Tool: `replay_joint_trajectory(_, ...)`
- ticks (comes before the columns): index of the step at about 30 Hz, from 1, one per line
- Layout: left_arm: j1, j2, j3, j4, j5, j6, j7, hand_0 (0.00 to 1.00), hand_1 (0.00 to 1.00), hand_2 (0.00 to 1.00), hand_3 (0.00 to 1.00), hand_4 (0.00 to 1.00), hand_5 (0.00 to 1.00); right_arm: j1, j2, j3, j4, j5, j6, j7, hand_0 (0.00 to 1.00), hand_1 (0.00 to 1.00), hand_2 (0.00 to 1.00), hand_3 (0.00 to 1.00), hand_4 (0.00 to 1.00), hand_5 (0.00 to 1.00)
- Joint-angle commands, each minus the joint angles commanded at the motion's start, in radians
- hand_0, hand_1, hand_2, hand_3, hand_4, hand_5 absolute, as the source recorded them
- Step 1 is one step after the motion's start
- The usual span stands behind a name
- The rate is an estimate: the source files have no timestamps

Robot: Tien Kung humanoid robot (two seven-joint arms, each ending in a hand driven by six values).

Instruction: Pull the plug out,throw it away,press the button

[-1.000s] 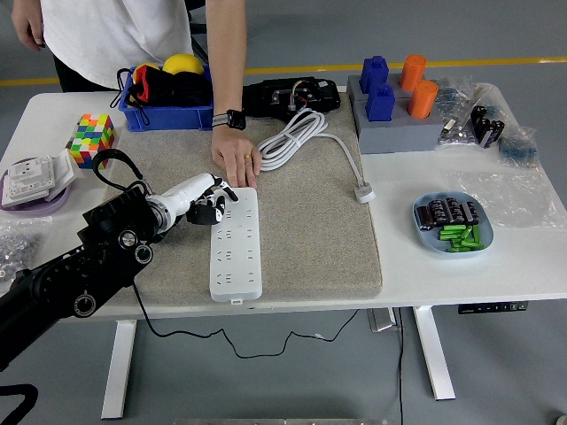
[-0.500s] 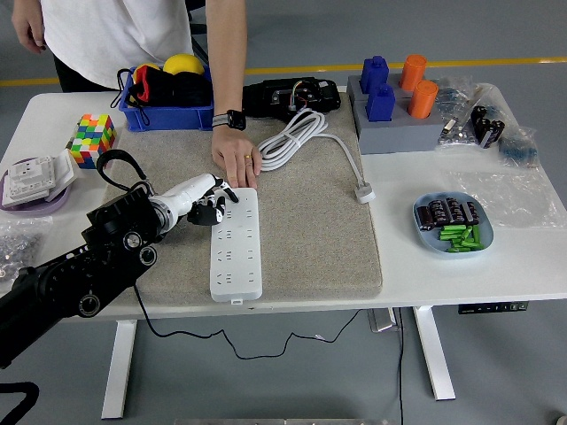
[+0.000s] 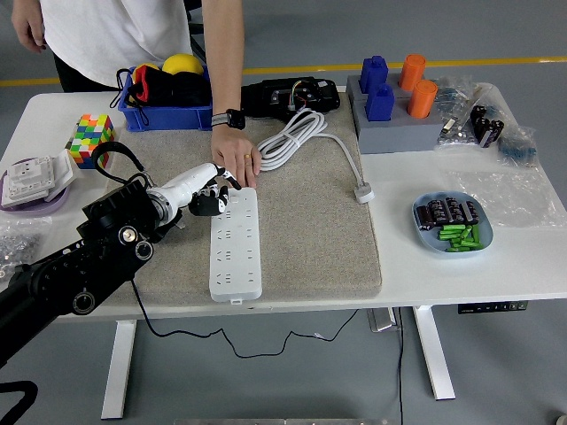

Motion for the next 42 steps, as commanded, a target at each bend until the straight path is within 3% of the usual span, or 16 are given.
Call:
replay_joint_trajectory(9, 0.05, 0.043, -0.171, -0.06, 0.09, 0.026, -0.051, 0.042, 0.02, 0.139, 0.673, 0.057, 0.002, 0.0, 0.0, 0.004, 0.0, -0.004, 0.0, 0.0, 0.728, 0.678, 0.659, 0.641, 0.742, 0.581)
replay_joint_trajectory(10, 0.058, 0.046, -0.191, -0.063, 0.099, 0.026, -0.055, 0.178, 0.179, 0.276, 0.699, 0.478, 0.002, 0.0, 0.001, 0.004, 0.0, -0.004, -0.001, 0.0, 0.728, 0.677, 0.658, 0.641, 0.742, 0.581)
replay_joint_trajectory(15, 0.111, 0.064, -0.308, -0.065, 0.136, 0.016, -0.069, 0.178, 0.179, 0.276, 0.699, 0.478, 0.002, 0.0, 0.001, 0.006, 0.0, -0.006, 0.0, 0.0, 0.728, 0.677, 0.658, 0.641, 0.742, 0.581)
replay_joint_trajectory(16, 0.124, 0.068, -0.331, -0.064, 0.146, 0.015, -0.073, 0.442, 0.507, 0.519, 0.709, 0.667, 0.002, 0.0, 0.001, 0.006, 0.001, -0.006, 0.0, 0.0, 0.728, 0.677, 0.658, 0.641, 0.742, 0.581)
replay_joint_trajectory(21, 0.189, 0.071, -0.443, -0.063, 0.174, 0.021, -0.088, 0.442, 0.507, 0.519, 0.709, 0.667, 0.002, 0.0, 0.0, 0.007, 0.001, -0.008, -0.001, 0.0, 0.728, 0.677, 0.658, 0.641, 0.742, 0.581)
replay_joint_trajectory(22, 0.199, 0.072, -0.462, -0.063, 0.178, 0.022, -0.09, 0.811, 0.779, 0.74, 0.796, 0.754, 0.075, 0.0, 0.0, 0.006, 0.001, -0.008, 0.0, 0.0, 0.728, 0.677, 0.658, 0.64, 0.742, 0.581)
replay_joint_trajectory(31, 0.267, 0.071, -0.526, -0.073, 0.173, 0.029, -0.1, 0.824, 0.786, 0.744, 0.801, 0.766, 0.081, 0.001, 0.002, 0.01, 0.002, -0.009, -0.001, 0.001, 0.728, 0.677, 0.659, 0.64, 0.742, 0.581)
replay_joint_trajectory(42, 0.297, 0.063, -0.554, -0.076, 0.171, 0.029, -0.099, 0.824, 0.786, 0.744, 0.799, 0.769, 0.112, 0.0, 0.004, 0.008, 0.001, -0.008, 0.0, 0.0, 0.728, 0.677, 0.658, 0.64, 0.742, 0.581)
